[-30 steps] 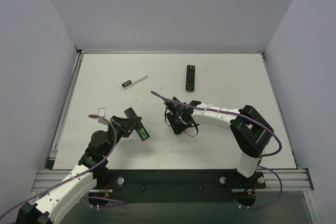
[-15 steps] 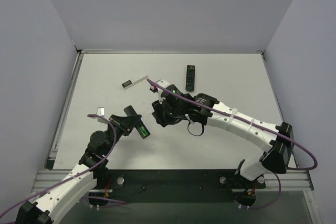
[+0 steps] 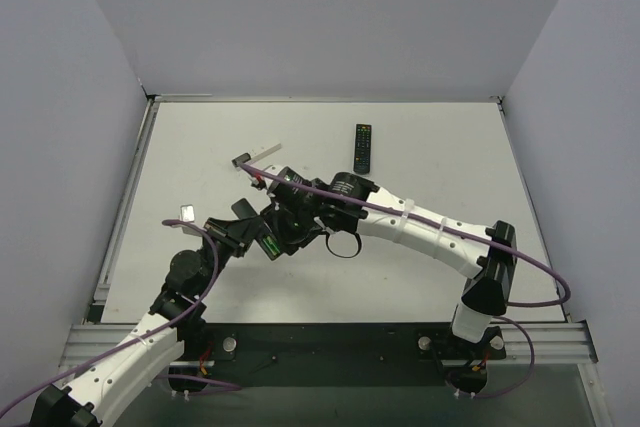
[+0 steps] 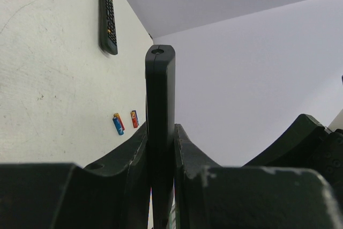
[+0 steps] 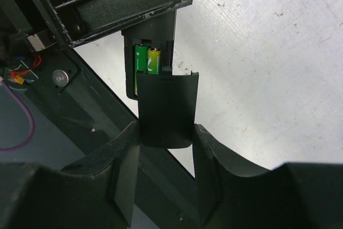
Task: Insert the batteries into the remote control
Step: Load the battery cover into the remote control.
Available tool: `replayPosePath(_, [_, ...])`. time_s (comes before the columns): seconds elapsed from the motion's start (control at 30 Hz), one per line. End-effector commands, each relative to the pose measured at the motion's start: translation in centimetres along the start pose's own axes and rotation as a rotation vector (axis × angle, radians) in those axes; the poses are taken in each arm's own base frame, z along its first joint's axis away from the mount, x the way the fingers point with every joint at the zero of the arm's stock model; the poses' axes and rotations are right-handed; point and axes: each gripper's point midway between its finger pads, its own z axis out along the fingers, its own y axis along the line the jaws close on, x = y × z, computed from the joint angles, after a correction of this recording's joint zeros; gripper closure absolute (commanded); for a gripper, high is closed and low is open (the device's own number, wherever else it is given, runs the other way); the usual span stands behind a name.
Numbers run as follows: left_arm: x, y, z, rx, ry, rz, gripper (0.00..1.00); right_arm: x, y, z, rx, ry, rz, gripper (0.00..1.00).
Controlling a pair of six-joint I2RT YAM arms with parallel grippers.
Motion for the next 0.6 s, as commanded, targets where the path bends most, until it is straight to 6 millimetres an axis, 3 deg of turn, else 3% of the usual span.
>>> replayPosePath(0.0, [0.0, 3.2, -0.7, -0.038, -0.032, -0.021, 1.0, 0.7, -0.1, -0.9, 0.026, 0.067, -0.018, 0.89])
replayPosePath(0.57, [-0.1, 2.5, 0.0, -0.039, -0.049, -0.133, 1.0, 0.0, 0.6, 0.6, 0.026, 0.144, -0.075, 0.89])
